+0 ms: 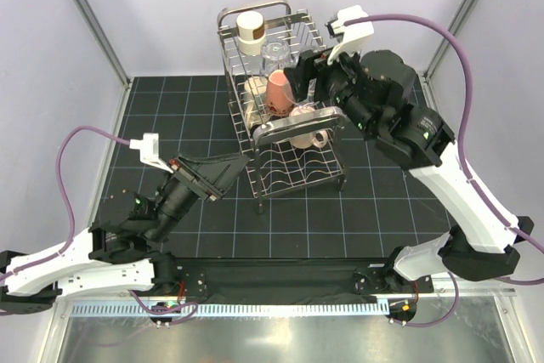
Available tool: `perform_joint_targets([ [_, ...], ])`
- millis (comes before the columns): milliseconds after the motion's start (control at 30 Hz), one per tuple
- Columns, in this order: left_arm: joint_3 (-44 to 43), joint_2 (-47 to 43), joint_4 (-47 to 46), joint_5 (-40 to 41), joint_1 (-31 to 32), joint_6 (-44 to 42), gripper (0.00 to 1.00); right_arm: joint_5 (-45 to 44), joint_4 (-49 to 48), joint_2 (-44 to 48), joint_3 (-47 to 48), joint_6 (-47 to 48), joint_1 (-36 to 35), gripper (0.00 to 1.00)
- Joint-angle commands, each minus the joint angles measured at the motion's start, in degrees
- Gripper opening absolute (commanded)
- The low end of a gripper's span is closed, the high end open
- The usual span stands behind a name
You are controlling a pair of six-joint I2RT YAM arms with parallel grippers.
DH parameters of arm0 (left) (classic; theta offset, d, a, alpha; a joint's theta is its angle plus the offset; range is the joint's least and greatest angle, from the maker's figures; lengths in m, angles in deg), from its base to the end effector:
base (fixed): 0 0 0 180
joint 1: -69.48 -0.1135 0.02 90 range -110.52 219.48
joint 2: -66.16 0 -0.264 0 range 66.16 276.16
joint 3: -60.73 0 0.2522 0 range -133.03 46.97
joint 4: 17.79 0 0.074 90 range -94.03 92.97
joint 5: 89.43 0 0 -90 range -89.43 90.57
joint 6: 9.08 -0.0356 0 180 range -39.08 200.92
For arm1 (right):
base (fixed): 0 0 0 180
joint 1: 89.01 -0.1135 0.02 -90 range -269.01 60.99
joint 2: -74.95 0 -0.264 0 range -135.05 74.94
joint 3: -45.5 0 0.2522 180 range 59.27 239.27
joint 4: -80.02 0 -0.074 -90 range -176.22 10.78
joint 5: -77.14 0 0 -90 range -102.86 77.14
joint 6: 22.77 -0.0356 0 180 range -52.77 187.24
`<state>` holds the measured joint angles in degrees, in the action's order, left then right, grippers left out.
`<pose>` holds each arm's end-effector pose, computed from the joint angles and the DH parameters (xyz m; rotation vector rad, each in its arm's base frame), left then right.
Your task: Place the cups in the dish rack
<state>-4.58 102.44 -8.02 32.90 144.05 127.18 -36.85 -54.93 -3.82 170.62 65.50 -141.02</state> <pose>0.0519 -0.1163 0.4264 -0.2012 1.4214 -1.4379 0.1648 0.1875 0.5573 -0.3488 1.5257 0.4172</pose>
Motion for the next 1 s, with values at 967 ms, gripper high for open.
perform_joint_targets([
  [967,-0.57,-5.42,9.88,6.33,0.14,1.29,0.6,7.38,5.1,-3.24,-2.01,-2.04,8.15,0.04],
])
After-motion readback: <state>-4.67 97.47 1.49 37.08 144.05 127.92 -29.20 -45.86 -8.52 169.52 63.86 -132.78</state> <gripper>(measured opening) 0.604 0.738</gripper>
